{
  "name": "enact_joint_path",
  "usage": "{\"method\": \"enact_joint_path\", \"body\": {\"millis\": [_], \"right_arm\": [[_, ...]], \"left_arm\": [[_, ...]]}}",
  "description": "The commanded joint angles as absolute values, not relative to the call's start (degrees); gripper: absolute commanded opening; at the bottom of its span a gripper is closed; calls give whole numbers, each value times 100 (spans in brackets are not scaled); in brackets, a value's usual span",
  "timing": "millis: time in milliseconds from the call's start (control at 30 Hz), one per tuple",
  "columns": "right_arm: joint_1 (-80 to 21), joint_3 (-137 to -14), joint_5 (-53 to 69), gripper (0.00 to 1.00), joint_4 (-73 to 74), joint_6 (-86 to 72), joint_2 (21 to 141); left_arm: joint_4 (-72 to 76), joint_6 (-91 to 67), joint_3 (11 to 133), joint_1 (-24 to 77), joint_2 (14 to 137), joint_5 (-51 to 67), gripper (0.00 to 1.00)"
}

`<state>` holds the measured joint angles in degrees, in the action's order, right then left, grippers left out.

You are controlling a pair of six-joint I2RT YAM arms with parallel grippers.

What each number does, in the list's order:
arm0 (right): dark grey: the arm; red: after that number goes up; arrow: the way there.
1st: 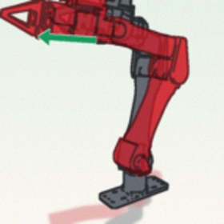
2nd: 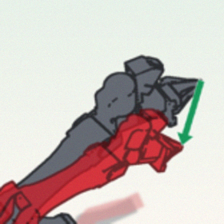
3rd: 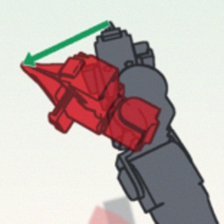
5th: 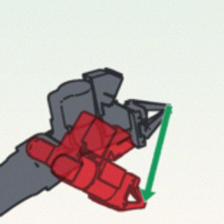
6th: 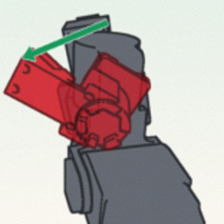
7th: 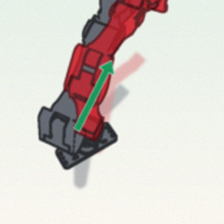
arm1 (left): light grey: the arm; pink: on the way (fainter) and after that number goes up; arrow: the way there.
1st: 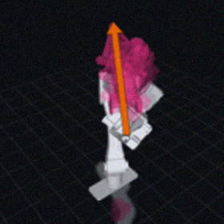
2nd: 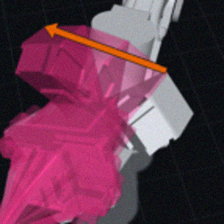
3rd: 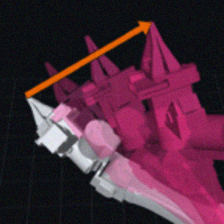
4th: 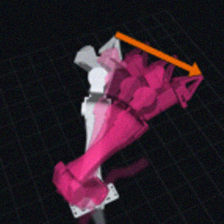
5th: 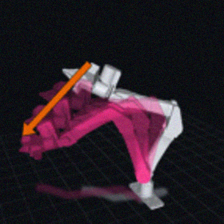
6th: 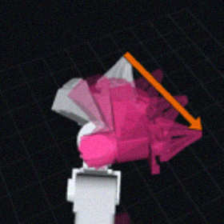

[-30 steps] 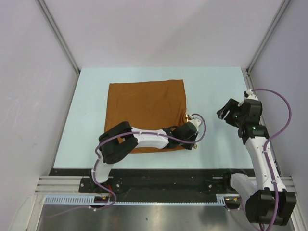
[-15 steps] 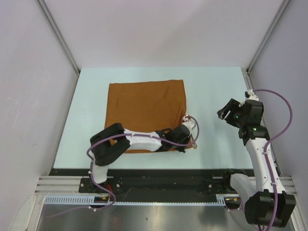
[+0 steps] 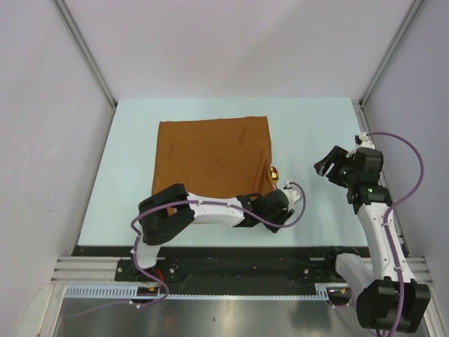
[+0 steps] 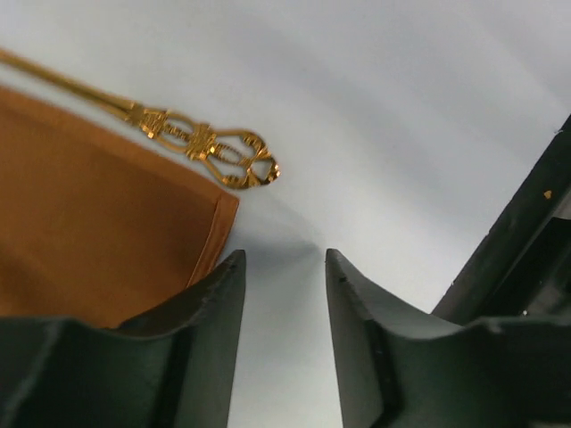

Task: Fold the napkin, place the utensils inside, and roll it up
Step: Fold the napkin at the center of the board.

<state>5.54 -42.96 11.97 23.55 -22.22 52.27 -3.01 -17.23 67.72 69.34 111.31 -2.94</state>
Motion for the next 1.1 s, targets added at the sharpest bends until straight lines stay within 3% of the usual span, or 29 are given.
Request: {"method": "enact_joint_path", "body": {"millis": [0, 400, 1067], "right_arm": [[589, -4298, 1292, 70, 2197, -2162, 5027], [606, -4315, 1327, 70, 2180, -2083, 5115], [668, -4342, 1301, 70, 2224, -1987, 5036]], "left_arm": [[-650, -1047, 7479, 7127, 11390, -922, 49], [-1344, -721, 8349, 7260, 12023, -2179, 45], [-1626, -975, 8349, 7216, 12269, -1583, 38]]}}
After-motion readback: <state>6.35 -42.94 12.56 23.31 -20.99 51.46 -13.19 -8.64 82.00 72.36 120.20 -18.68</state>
